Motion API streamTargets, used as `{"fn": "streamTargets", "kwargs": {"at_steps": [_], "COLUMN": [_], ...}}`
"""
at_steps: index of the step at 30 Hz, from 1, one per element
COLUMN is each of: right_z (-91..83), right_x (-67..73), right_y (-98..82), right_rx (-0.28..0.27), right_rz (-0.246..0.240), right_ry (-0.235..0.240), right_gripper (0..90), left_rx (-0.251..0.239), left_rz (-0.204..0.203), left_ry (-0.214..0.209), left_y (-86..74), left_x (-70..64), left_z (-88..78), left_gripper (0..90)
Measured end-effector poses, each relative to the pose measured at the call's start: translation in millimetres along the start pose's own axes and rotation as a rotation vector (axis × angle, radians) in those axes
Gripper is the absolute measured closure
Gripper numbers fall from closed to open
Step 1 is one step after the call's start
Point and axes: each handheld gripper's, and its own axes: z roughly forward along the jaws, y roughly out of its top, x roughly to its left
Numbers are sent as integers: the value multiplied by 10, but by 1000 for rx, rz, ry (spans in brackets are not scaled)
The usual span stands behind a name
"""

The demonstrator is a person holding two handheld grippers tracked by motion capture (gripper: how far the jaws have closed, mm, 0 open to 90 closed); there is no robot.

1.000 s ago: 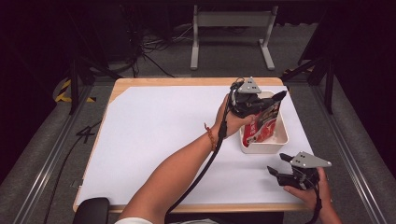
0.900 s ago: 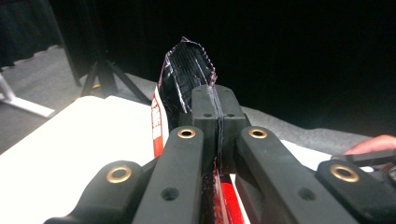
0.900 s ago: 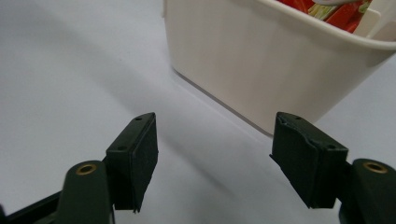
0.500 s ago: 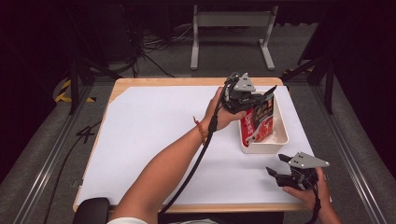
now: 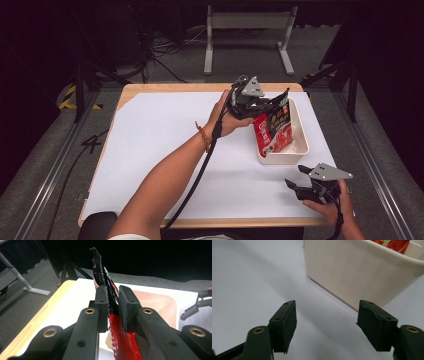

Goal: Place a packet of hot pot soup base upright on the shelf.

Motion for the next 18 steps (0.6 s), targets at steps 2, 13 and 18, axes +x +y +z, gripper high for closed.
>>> {"fn": "streamTargets", "kwargs": {"at_steps": [2,13,18], "right_z": [2,1,13], "right_x": [1,6,7], "right_y": [2,7,7], "right_rx": [-2,-3,1], "right_rz": [0,-6,-8], "right_ry": [2,5,7], "right_gripper": [319,319,319], "left_rx": [3,15,23], "left_rz": [-1,26,56], "left_ry": [18,38,36], "left_y": [-16,-48,-57], "left_x": [13,41,40], "left_z": [-26,-151,-201], "left_gripper": [768,725,692]}}
